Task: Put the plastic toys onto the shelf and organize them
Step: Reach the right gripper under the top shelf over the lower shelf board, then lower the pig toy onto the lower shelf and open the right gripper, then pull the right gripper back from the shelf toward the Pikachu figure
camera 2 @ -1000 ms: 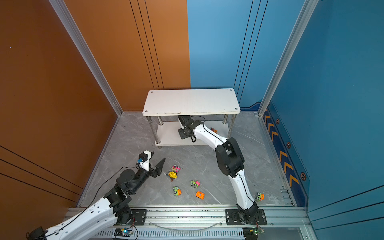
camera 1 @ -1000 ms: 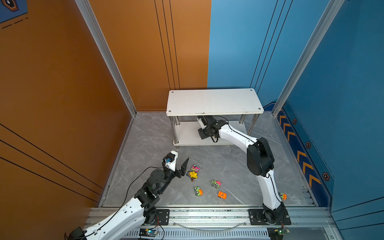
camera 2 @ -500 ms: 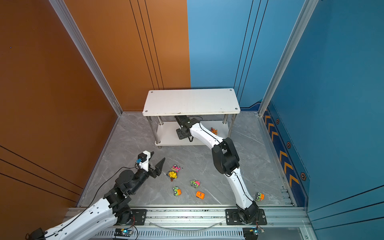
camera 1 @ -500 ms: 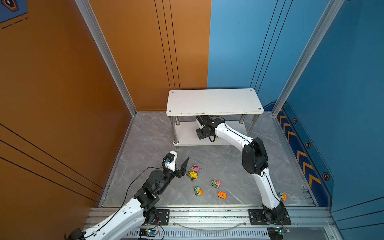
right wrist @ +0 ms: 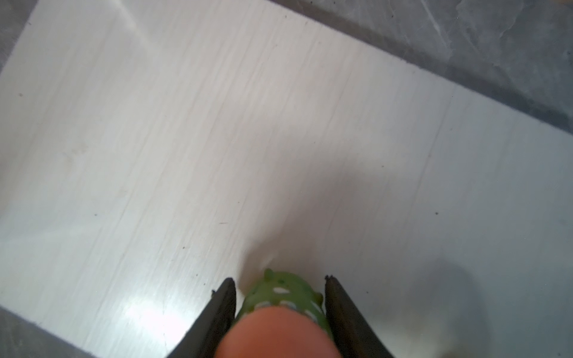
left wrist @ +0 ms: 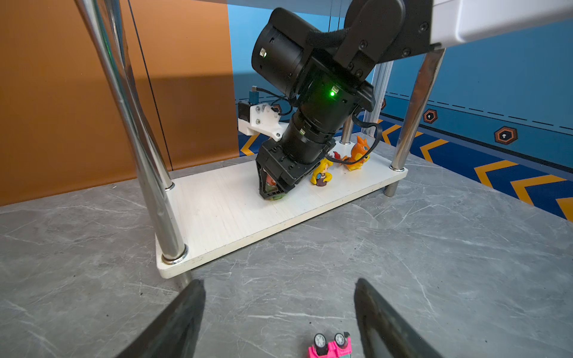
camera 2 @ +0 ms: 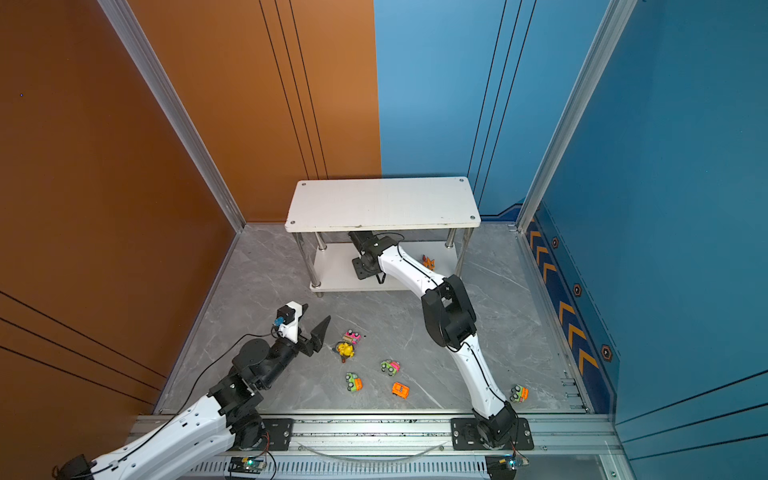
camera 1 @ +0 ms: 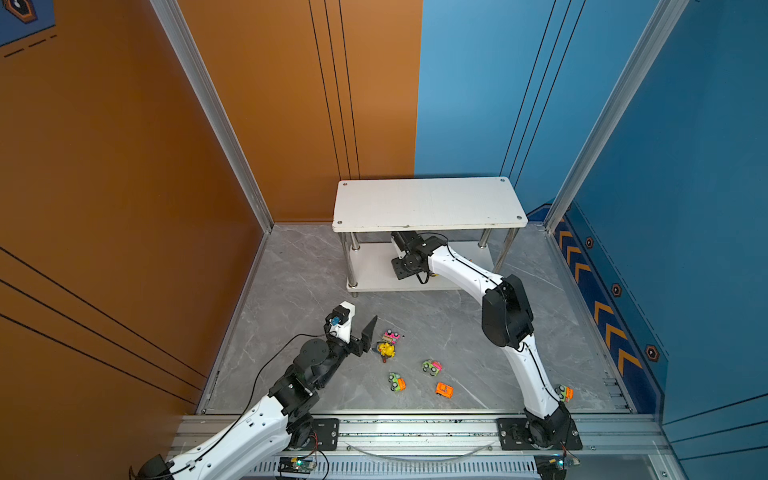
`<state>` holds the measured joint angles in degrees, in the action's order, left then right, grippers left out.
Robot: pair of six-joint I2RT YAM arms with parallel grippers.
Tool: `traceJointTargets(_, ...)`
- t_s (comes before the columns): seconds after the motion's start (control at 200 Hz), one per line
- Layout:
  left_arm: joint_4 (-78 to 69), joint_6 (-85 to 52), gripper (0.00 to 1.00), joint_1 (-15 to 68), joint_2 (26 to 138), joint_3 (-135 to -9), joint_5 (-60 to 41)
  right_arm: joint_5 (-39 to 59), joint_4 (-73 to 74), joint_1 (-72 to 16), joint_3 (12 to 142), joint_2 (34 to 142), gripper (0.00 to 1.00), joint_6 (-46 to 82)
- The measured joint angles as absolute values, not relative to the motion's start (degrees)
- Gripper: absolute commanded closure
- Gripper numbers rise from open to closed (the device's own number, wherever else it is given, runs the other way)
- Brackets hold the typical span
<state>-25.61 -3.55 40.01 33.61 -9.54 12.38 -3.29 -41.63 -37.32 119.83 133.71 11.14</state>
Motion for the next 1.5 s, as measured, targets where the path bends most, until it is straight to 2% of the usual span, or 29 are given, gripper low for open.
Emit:
traceJointTargets(0.851,-26.2,-3.6,0.23,39.6,34.0,-9.4,11.9,-3.6,-38.8,-37.6,116.7,132.1,0.36,12.1)
traceJointTargets(0.991,-26.2,-3.6,0.23,39.6,33.9,-9.4,11.7,-3.6,-38.1,-37.6,115.1,130.6,0.28,12.6)
traceJointTargets(1.186,-26.2,-3.6,0.24,39.6,33.5,-9.4,11.7,-3.6,-35.9,-37.6,112.7,127.3,0.23,13.0)
traceJointTargets(1.502,-25.8,-3.6,0.24,39.3,32.4,-9.4,11.7,-3.4,-33.4,-38.9,107.7,123.9,0.22,13.0)
